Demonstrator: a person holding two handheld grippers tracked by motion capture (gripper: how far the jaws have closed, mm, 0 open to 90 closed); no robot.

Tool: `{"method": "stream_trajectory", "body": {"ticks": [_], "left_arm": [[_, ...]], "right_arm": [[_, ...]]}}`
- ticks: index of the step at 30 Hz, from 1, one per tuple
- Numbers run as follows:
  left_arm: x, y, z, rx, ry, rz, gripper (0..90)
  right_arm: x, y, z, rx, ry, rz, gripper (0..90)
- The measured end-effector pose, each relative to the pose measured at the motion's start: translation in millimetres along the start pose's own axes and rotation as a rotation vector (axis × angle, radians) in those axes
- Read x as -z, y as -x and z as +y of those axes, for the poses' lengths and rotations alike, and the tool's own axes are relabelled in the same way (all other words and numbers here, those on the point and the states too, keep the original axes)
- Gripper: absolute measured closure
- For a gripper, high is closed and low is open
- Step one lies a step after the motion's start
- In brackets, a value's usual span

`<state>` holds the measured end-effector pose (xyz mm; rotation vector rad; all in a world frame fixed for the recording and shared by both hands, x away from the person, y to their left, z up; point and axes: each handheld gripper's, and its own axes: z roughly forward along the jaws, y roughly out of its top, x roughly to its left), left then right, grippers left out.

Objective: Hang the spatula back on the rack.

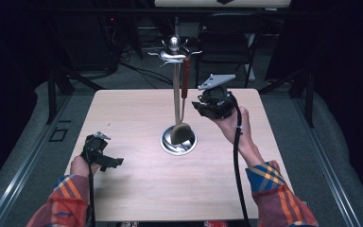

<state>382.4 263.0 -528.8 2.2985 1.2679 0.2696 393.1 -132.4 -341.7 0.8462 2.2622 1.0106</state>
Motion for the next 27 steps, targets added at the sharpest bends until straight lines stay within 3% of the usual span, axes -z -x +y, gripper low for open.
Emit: {"method": "stream_trajectory", "body": {"ticks": [7,14,17,18,19,21,23,27], "left_arm": [[0.0,0.1,-0.1,-0.001,-0.002,-0.001,0.2],[-0.2,0.2,0.0,-0.001,-0.006,-0.002,0.2],[0.1,0.5,-0.1,-0.001,-0.005,-0.002,0.2],[0.1,0.4,-0.1,-0.001,-0.006,-0.004,0.2],[-0.2,0.3,0.0,-0.002,-0.007,-0.003,0.3],[-0.2,0.6,0.1,-0.002,-0.010,-0.005,0.3],[-0.2,0.8,0.1,-0.003,-0.010,-0.005,0.3],[-0.2,1.1,0.0,-0.004,-0.013,-0.004,0.3]], "right_arm": [[3.6,0.6,-19.3,-0.007,-0.065,0.037,39.1],[7.0,0.8,-46.8,-0.035,-0.099,0.065,23.1],[5.3,-0.4,-62.0,-0.033,-0.131,0.074,19.1],[0.9,-3.0,-69.0,-0.039,-0.104,0.022,18.2],[2.2,-1.3,-73.2,-0.033,-0.149,0.040,16.7],[4.6,0.3,-80.2,-0.026,-0.240,0.025,15.3],[-0.7,1.6,-90.2,-0.055,-0.194,0.086,14.1],[-2.1,0.7,-100.7,-0.064,-0.217,0.091,11.4]]}}
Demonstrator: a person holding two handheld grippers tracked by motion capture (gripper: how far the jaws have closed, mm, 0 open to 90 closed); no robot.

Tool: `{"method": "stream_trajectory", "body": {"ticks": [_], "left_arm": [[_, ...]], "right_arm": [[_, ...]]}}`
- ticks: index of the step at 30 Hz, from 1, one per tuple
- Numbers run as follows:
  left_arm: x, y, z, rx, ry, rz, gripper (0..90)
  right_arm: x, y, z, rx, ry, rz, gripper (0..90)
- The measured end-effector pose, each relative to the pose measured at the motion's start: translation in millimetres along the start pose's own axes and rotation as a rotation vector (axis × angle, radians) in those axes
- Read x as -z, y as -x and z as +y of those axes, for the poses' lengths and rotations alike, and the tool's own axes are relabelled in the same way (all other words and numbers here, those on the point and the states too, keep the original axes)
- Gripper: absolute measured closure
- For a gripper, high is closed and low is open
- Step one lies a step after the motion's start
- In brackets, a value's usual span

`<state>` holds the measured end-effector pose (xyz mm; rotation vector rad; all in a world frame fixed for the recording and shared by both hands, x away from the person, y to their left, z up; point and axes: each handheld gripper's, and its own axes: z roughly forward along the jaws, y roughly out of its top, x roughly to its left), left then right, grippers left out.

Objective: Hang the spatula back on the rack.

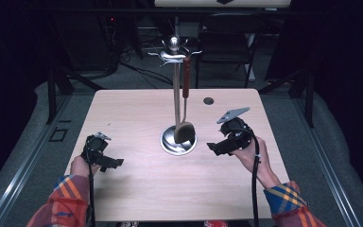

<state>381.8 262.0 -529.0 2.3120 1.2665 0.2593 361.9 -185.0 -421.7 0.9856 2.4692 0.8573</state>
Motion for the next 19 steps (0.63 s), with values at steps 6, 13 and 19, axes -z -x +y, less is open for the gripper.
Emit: {"method": "stream_trajectory", "body": {"ticks": [6,13,19], "left_arm": [[-0.1,-0.1,0.0,-0.003,0.002,-0.001,0.4],[-0.2,-0.5,-0.2,-0.003,-0.006,0.009,1.3],[-0.4,0.0,0.0,-0.010,-0.006,0.014,2.6]], "right_arm": [[-7.2,-1.6,-16.3,0.003,-0.056,-0.010,0.0],[-8.4,-2.6,-45.3,-0.007,-0.034,-0.045,0.0],[1.3,-5.2,-56.5,-0.001,0.036,-0.079,0.0]]}}
